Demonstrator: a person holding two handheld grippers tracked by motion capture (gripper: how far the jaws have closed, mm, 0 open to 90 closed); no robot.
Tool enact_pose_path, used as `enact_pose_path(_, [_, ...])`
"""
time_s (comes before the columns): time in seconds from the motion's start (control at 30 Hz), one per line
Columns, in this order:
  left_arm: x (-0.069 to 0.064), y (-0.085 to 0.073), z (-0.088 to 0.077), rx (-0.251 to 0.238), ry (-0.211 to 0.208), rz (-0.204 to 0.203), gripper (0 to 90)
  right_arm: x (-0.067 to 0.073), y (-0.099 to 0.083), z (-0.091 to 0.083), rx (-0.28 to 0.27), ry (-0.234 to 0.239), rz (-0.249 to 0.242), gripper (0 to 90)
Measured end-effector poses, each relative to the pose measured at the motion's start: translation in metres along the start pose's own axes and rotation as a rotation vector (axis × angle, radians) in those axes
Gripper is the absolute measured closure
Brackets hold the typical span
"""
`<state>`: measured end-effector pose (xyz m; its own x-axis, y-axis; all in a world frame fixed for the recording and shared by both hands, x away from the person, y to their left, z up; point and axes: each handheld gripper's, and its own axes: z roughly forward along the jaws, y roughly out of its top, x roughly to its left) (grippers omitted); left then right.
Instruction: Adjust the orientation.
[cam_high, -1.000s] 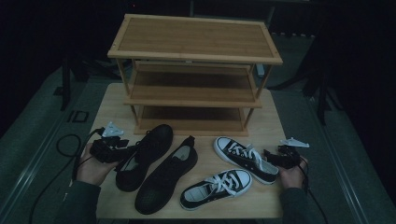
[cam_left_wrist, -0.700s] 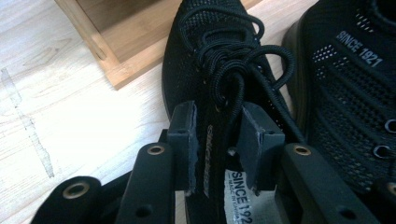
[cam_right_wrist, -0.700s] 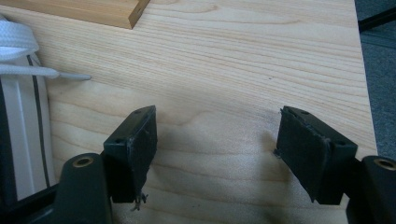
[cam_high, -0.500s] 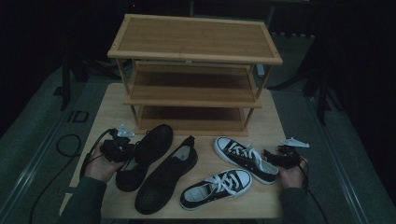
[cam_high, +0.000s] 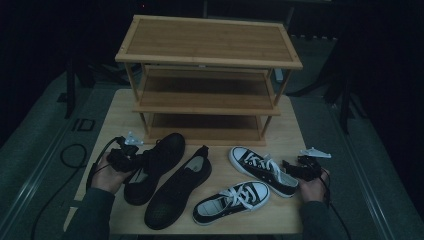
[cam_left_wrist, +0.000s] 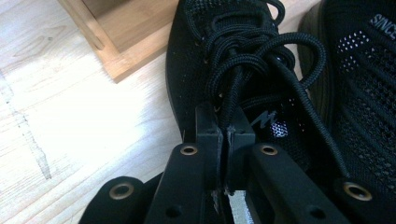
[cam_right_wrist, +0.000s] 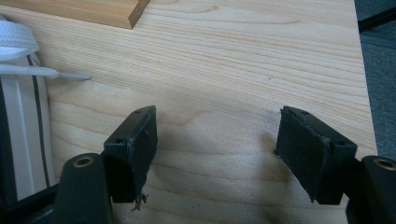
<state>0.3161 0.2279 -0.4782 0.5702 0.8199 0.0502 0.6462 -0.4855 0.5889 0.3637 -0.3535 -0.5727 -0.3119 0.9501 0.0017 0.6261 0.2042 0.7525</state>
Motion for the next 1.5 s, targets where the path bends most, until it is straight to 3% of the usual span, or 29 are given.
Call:
enact_pose_path(0.47, [0.019,-0.010,-0.011,-0.046,0.023,-0.040,87.5,0.000,0.000,0.000,-0.002,-0.004,0.005,30.5])
enact_pose_path(1.13, [0.041,-0.023,-0.019,-0.033,0.039,-0.048,87.3,0.000,0.000,0.000,-0.002,-0.004,0.004,30.5])
enact_pose_path(1.5, [0.052,-0.029,-0.018,-0.028,0.038,-0.086,86.9,0.000,0.000,0.000,-0.002,-0.003,0.004,30.5])
